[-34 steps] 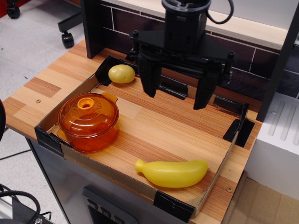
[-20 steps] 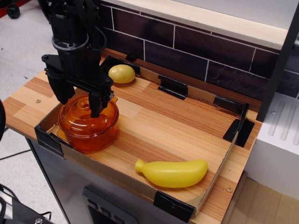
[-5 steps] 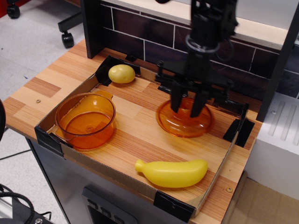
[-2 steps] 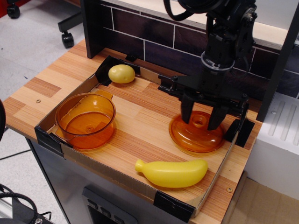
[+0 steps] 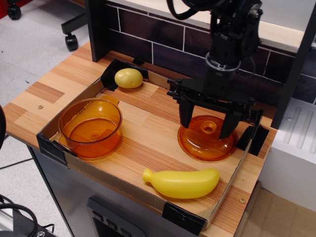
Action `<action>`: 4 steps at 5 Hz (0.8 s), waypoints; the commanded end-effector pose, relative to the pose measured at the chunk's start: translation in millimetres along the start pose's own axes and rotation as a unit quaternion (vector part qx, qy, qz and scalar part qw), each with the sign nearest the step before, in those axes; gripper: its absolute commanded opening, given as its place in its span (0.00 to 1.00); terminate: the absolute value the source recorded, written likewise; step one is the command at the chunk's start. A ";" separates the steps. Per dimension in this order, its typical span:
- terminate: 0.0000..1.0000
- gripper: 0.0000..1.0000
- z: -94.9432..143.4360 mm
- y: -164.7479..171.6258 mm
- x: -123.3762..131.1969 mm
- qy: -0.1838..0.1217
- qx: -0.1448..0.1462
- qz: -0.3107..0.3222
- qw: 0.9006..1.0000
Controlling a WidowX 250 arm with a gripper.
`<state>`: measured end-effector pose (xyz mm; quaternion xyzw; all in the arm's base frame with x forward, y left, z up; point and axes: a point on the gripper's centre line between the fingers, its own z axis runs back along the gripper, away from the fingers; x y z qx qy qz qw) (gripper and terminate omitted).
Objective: Take lid off pot
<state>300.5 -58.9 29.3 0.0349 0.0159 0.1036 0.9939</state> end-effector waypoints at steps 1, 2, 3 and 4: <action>0.00 1.00 19.7 0.2 6.8 -0.030 -0.014 -0.002 0.999; 0.00 1.00 19.7 0.2 6.8 -0.030 -0.014 -0.002 0.999; 0.00 1.00 19.7 0.2 6.8 -0.030 -0.014 -0.002 0.999; 1.00 1.00 19.7 0.2 6.8 -0.030 -0.014 -0.002 0.999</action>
